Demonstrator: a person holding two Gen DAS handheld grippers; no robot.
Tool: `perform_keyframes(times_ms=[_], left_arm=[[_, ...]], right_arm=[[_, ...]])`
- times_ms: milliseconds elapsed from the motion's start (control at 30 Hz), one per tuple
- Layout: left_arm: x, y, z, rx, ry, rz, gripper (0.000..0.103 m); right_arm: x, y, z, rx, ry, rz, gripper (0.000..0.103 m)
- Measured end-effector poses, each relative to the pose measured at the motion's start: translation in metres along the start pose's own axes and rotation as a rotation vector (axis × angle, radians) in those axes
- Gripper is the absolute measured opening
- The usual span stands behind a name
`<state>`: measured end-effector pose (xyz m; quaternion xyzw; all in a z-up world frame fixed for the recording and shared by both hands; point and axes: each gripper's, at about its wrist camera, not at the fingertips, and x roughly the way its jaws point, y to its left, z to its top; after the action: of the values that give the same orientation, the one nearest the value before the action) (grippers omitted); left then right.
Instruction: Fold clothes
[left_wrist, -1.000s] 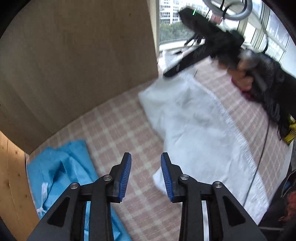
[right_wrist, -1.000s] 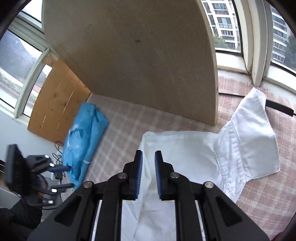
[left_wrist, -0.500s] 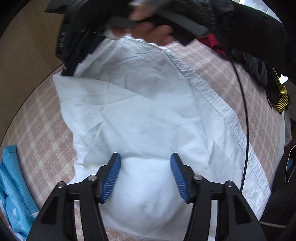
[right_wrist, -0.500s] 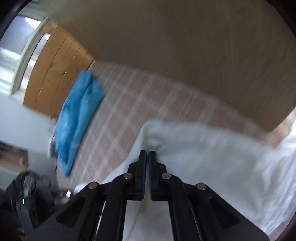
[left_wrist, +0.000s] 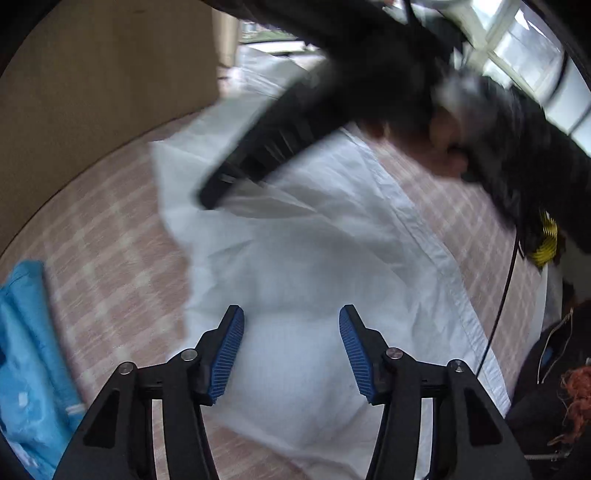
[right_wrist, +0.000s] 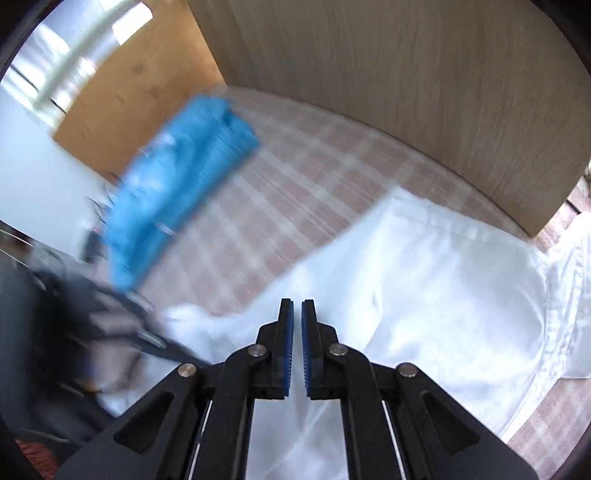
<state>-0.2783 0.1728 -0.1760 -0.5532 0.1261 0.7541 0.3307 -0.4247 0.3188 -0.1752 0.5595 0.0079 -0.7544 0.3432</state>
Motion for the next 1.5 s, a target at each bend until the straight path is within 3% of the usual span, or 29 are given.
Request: perform_keyframes(times_ms=[33,133,233,433,567,767,867,933,1033,1233,1333,1500], left_arm=[[-0.003,0.01,-0.003,-0.028,0.001,0.023,0.052],[-0.001,0.041,-0.018,-0.132,0.053,0.066,0.052],[-0.017,0.056,-0.025,-0.202,0.026,0.1,0.049],[-0.028,0.024,-0.004,-0.14,-0.045,0.067,0.049],[0.009,0.011,0.023,-0.088,-0.003,0.067,0.049],[0.037,0.017,0.023,-0.059,0.048,0.103,0.057],[0.033,0.019,0.021,-0.073,0.053,0.095,0.054],[0.018,0.023,0.02,-0.114,0.024,0.077,0.048],[-0.015,0.021,0.006,-0.142,-0.032,0.092,0.048],[-0.071,0.007,-0.039,-0.194,-0.115,0.094,0.048],[-0.092,0.002,-0.064,-0.216,-0.14,0.098,0.049],[-0.09,-0.014,-0.111,-0.225,-0.098,0.054,0.049]], right_arm=[[0.0,-0.003,-0.001,0.009,-0.004,-0.015,0.0],[0.002,-0.011,-0.002,0.037,-0.015,-0.06,0.0],[-0.002,-0.018,-0.005,0.07,-0.032,-0.095,0.003],[-0.051,-0.016,-0.028,0.176,-0.112,-0.045,0.003],[-0.035,-0.02,-0.037,0.193,-0.044,-0.042,0.003],[-0.01,-0.032,-0.046,0.171,0.035,-0.155,0.0],[-0.031,-0.04,-0.046,0.21,-0.002,-0.195,0.0],[-0.059,-0.039,-0.054,0.262,-0.068,-0.148,0.002],[-0.104,-0.031,-0.074,0.326,-0.168,-0.087,0.003],[-0.171,0.014,-0.131,0.362,-0.274,-0.074,0.003],[-0.185,0.038,-0.167,0.401,-0.295,-0.085,0.005],[-0.171,0.071,-0.23,0.484,-0.26,-0.105,0.006]])
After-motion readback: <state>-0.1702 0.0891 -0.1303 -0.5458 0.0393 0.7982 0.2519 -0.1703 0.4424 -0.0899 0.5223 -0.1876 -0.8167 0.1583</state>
